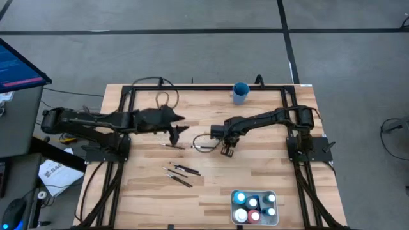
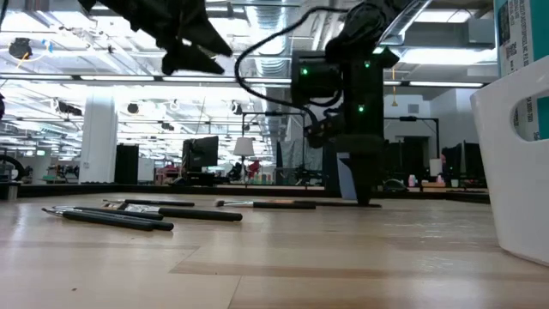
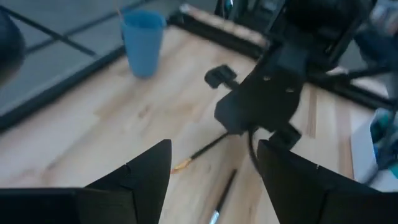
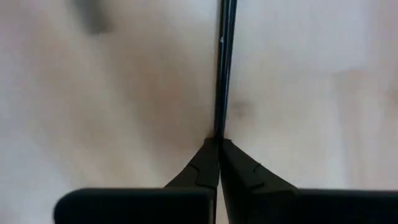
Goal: Pick & Place Paint Supplies
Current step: Put the orange paintbrush into the blue cup
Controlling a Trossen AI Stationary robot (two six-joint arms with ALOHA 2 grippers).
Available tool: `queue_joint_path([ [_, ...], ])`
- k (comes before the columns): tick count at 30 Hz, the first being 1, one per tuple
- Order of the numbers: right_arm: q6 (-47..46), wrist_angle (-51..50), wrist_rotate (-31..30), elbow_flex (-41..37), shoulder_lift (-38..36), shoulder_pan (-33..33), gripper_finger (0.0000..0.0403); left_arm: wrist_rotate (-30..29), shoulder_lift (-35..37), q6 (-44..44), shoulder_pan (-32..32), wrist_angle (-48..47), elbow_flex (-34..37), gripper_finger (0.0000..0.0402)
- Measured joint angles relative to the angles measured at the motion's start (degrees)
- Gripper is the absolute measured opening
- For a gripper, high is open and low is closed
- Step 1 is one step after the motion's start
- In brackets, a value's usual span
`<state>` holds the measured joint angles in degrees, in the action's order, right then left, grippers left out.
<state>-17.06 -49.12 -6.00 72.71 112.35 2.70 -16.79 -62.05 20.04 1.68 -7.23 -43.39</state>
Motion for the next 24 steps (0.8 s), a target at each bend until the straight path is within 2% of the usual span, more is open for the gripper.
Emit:
queue_joint_path([
  [7, -0.44, -0.51, 1.6, 0.17, -4.57, 1.68, 0.0002, -1.27, 6.82, -0.53, 2.18, 0.12, 0.02, 0.0229],
  [15, -0.55, 3.2, 2.79, 0.31, -14.02, 4.59, 0.0001, -0.84, 8.67, -0.68, 3.71, 4.79, 0.04, 0.0229],
  [19, -1.0, 6.57, 2.93, 0.37, -19.06, 5.98, 0.0001, 1.82, 8.57, -0.79, 5.39, 10.6, 0.04, 0.023],
  [24, -1.06, 11.18, 2.93, 0.44, -24.21, 8.07, 0.0, 9.61, 8.58, -1.34, 8.96, 21.49, 0.08, 0.0239],
])
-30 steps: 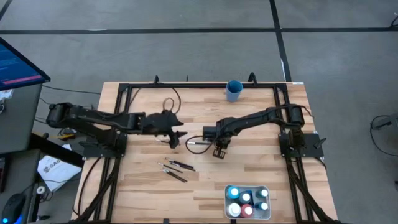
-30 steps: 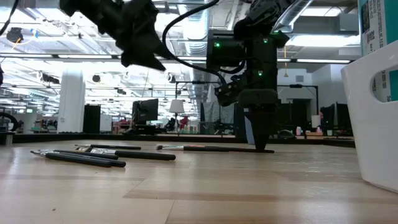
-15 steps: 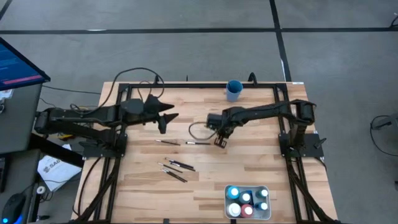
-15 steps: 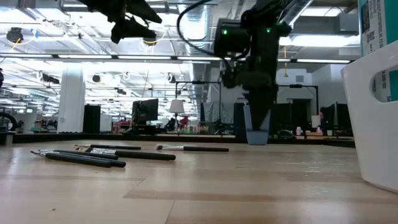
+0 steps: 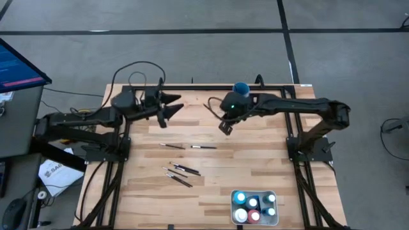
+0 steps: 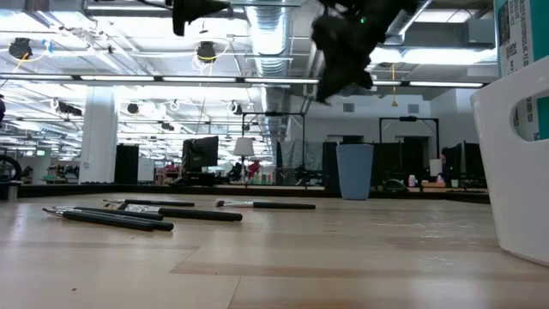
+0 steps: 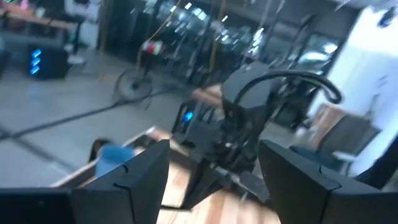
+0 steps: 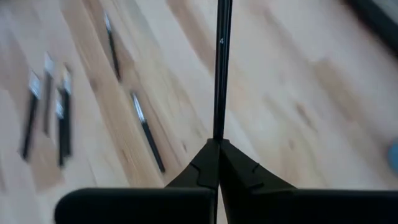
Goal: Pick & Place Paint Supplies
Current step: Put the orange paintbrush into the blue cup
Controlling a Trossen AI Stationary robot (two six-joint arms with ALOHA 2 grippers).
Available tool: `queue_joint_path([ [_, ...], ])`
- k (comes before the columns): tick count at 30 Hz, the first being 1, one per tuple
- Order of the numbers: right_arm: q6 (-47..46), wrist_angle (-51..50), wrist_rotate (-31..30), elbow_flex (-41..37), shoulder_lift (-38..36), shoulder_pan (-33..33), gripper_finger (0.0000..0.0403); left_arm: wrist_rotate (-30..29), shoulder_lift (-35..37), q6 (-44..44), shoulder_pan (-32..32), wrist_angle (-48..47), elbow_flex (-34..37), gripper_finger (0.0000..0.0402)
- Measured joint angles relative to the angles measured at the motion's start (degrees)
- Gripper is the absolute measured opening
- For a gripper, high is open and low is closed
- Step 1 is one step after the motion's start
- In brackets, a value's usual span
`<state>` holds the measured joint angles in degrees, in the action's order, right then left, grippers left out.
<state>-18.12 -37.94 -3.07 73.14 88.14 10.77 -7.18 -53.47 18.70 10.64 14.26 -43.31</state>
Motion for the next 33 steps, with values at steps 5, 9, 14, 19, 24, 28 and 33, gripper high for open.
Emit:
queue_joint_path([
  [5, -0.38, 4.19, 0.0, 0.0, -4.65, 1.11, 0.0, 4.15, -0.78, 1.15, 4.56, 2.7, 0.02, 0.0251],
  [9, -0.36, 8.06, 0.01, 0.02, -8.06, 1.46, 0.0, 6.69, -2.41, 2.76, 7.72, 4.33, 0.09, 0.0259],
  [14, 0.06, 12.07, 0.0, 0.07, -10.75, 1.24, 0.0, 13.75, -7.41, 6.16, 11.9, 14.47, -0.04, 0.0261],
  [19, 1.47, 13.3, 0.04, 0.09, -11.39, 0.84, 0.0, 18.22, -14.22, 7.93, 14.18, 25.8, -0.02, 0.0261],
  [24, 2.2, 13.33, 0.04, 0.09, -10.98, 0.47, 0.0, 20.16, -21.09, 11.32, 15.82, 36.84, -0.02, 0.0262],
  [28, 2.22, 13.28, 0.12, 0.05, -10.92, 0.45, 0.0, 20.62, -24.91, 13.33, 16.52, 41.95, -0.02, 0.0262],
  [33, 2.22, 13.19, 0.15, 0.07, -10.9, 0.52, 0.0, 22.03, -27.29, 13.72, 16.35, 43.74, -1.14, 0.0262],
])
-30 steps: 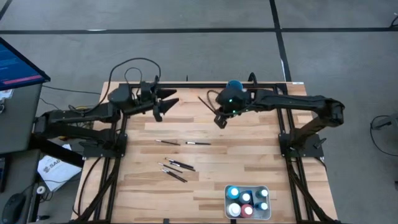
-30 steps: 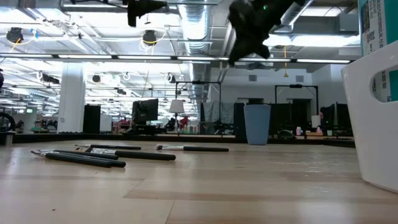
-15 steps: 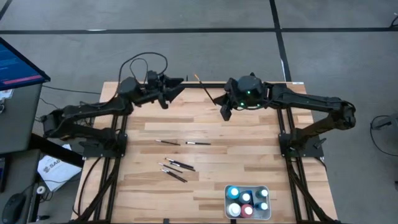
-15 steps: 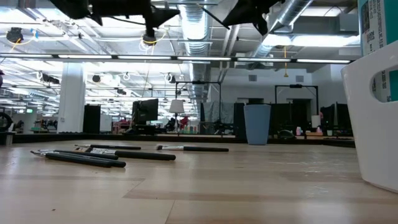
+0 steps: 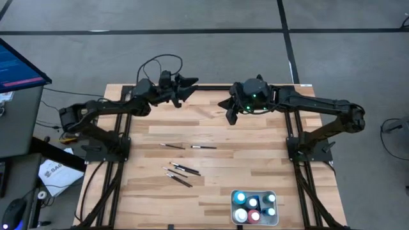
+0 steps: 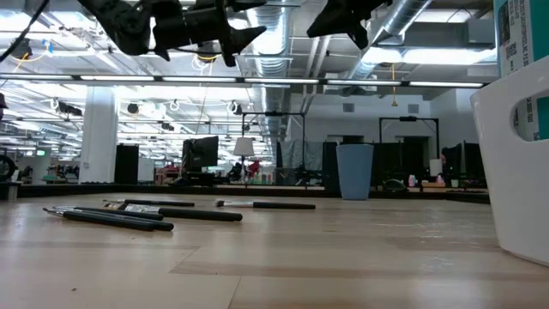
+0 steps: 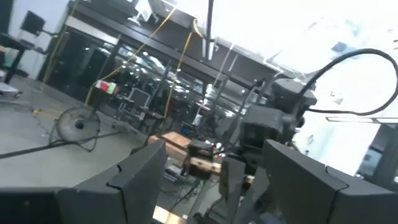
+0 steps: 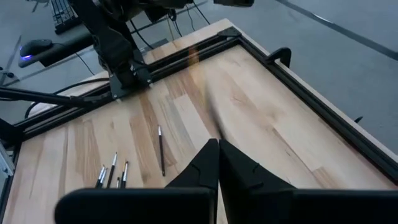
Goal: Pick & Place Paint Supplies
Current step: Put the orange paintbrush into the blue cup, then put the silver paintbrush into the blue cup
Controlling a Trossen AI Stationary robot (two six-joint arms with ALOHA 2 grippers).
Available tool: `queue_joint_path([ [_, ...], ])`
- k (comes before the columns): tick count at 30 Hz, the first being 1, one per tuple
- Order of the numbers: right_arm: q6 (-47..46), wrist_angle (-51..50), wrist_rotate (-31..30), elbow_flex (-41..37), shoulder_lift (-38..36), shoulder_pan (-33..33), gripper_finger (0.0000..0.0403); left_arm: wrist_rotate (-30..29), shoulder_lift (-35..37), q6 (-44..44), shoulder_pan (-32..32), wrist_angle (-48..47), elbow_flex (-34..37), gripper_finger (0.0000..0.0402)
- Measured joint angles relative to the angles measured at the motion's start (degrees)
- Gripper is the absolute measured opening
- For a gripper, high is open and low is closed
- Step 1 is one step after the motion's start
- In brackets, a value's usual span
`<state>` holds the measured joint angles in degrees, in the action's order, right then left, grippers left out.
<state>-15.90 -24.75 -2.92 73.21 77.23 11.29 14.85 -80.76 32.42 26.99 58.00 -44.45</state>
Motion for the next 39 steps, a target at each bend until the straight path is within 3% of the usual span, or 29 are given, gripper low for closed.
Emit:
queue_joint_path([
  [7, -0.04, -3.66, 0.04, 0.0, 0.0, 0.0, 0.0, 1.29, 0.32, -0.07, 0.09, -0.13, -0.8, 0.0252],
  [13, 3.32, -9.7, 0.04, -0.03, 4.35, -0.02, 0.0003, 8.66, 4.28, 1.24, 0.5, -4.75, -0.78, 0.0214],
  [18, 8.81, -5.42, 6.86, 0.0, 12.09, -0.07, 0.0055, 11.1, 11.09, 0.74, 0.44, -13.61, -0.8, 0.0215],
  [22, 8.47, 4.94, 26.38, -0.08, 14.38, 1.76, 0.0113, 11.43, 18.51, -2.34, 0.48, -25.55, -0.8, 0.0226],
  [24, 6.83, 11.12, 32.43, 0.04, 13.78, 2.98, 0.0133, 11.52, 22.18, -3.97, 0.48, -30.22, -0.78, 0.0227],
  [29, 0.76, 29.46, 51.89, 0.0, 10.72, 5.81, 0.0147, 11.52, 29.51, -5.13, 0.41, -34.26, -0.8, 0.0222],
  [34, -11.8, 45.17, 54.13, 0.04, 8.42, 5.93, 0.0146, 11.5, 33.92, -5.79, 0.41, -34.86, -0.8, 0.0226],
  [39, -24.15, 58.51, 54.14, 0.02, 8.09, 5.63, 0.0174, 11.83, 36.3, -5.37, 0.41, -35.59, -0.8, 0.0249],
])
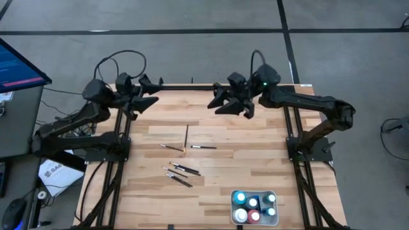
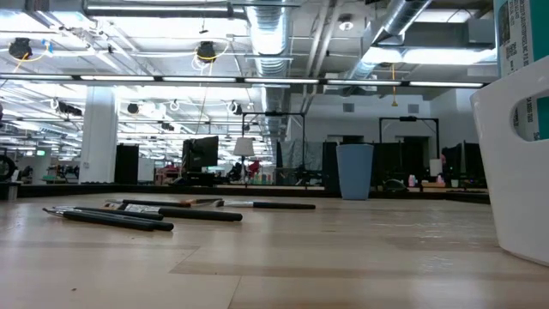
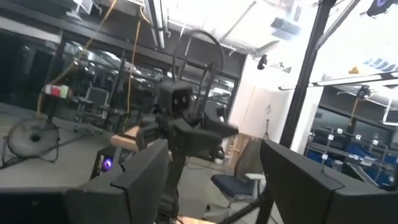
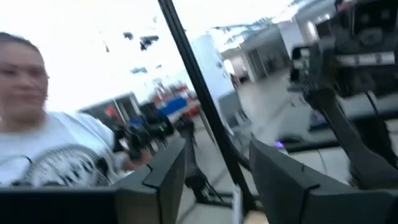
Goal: Pick & Place Paint Supplies
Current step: Put the silver paintbrush into the blue cup
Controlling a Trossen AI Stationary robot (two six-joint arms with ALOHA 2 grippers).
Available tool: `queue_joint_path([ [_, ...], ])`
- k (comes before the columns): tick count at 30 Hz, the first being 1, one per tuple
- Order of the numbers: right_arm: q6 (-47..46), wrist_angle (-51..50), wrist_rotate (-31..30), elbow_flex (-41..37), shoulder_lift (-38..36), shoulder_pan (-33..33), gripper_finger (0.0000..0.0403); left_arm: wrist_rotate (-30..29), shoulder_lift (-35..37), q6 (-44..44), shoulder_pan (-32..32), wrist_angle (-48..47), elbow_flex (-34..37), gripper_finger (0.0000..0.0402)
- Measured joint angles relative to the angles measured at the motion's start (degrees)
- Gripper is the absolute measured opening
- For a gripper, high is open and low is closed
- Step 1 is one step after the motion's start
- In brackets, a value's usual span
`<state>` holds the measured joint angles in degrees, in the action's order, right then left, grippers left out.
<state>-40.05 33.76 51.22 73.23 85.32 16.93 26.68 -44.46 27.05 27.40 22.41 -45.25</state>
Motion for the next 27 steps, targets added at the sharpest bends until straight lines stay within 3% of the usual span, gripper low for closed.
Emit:
queue_joint_path([
  [8, -5.47, 3.42, -0.02, 0.0, 0.22, -2.41, 0.0231, 3.8, 0.21, 1.84, 0.0, -2.57, 0.0, 0.0275],
  [13, -4.79, 1.91, -0.44, 0.0, 0.22, -4.54, 0.0232, 5.35, 0.78, 1.99, 0.0, -2.7, 0.0, 0.0274],
  [18, 0.14, -5.79, -4.51, 0.0, 0.22, -6.54, 0.0224, 8.06, 2.07, 4.52, 0.0, -2.83, 0.0, 0.0275],
  [21, 5.76, -15.76, -9.3, 0.0, 0.22, -7.57, 0.0221, 9.56, 3.41, 5.32, 0.0, -2.9, 0.0, 0.0274],
  [27, 19.12, -40.92, -29.44, 0.0, 0.64, -10.37, 0.0216, 12.73, 5.21, 6.64, 0.0, -4.02, 0.0, 0.0269],
])
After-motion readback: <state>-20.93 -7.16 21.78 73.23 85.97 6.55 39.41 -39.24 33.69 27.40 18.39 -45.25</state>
